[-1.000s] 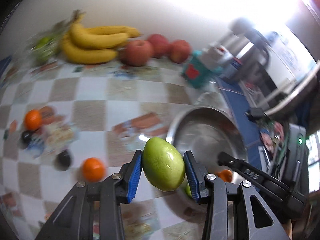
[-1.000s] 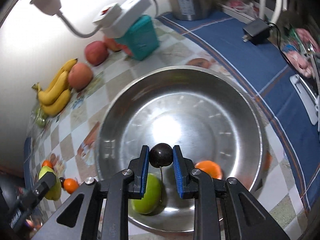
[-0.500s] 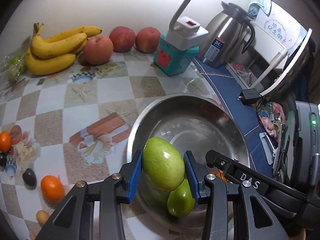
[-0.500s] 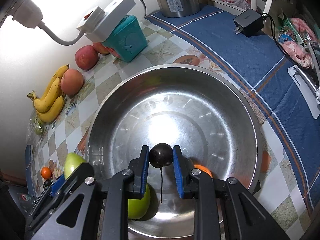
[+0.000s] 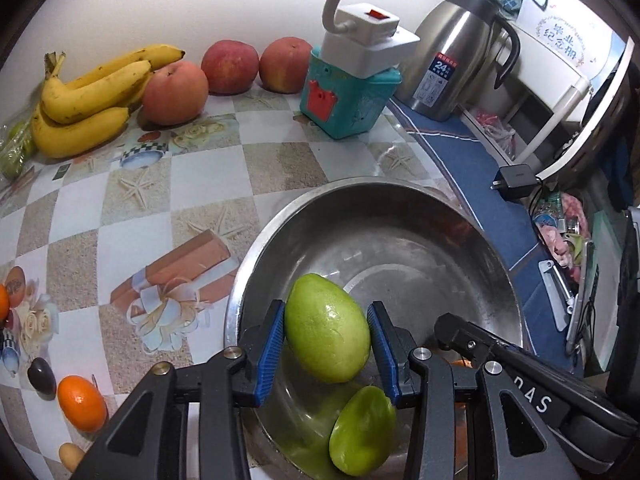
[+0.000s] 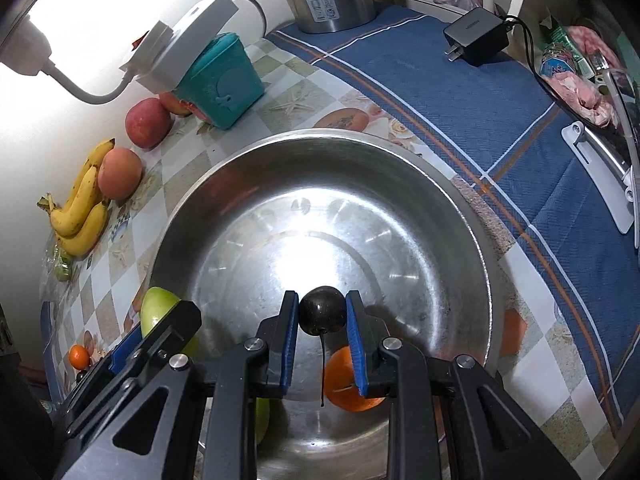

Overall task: Organize fruits
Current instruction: 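Carry the plum with the right tool over the bowl while the left tool carries the pear, then lower the pear into the bowl with the left tool while the right tool releases the plum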

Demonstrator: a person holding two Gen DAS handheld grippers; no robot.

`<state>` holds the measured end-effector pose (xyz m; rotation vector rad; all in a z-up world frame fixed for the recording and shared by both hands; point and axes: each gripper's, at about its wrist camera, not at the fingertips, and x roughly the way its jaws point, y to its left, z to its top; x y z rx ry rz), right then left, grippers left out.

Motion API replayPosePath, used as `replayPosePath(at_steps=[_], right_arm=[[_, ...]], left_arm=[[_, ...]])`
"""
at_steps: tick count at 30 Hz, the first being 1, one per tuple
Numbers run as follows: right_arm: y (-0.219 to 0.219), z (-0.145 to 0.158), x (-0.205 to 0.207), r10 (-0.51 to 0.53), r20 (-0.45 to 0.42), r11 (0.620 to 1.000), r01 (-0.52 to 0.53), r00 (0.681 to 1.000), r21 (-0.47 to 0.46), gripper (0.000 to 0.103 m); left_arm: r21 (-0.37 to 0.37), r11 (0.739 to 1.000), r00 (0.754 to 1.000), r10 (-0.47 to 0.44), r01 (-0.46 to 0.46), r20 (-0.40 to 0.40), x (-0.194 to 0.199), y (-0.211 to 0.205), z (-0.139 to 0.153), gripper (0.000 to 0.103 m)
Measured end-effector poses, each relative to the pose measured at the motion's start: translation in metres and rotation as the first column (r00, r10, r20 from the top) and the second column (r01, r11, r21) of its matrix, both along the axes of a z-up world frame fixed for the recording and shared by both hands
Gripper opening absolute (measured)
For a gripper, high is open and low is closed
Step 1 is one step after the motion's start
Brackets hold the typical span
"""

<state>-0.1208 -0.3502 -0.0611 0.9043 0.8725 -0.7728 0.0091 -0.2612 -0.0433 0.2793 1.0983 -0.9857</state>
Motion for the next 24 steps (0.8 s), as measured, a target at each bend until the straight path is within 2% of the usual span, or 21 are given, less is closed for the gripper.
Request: replayPosePath(at_steps=[12,16,24], right_arm=[[0.000,-0.005,0.002,0.009,-0.017,1.000,-0.009,1.000,-0.001,0.025],[-0.001,-0.006,0.003,0.014,-0.014,1.000,-0.014,1.000,-0.002,0.025],[0.000,-0.006,0.006,0.031,-0.015,1.000,-0.031,0.999,-0.006,0.025]], left_arm=[[0.035,0.999,1.000,0.023,-0.022,-0.006,0.003,-0.004,-0.011,0.044],[0.060,0.998,0.999,0.022,-0.024,0.030,0.001,-0.006,-0.011,0.045],[0.079,0.995,0.997,0.065,-0.068,0.044,0.012,0.001,-0.011,0.045]])
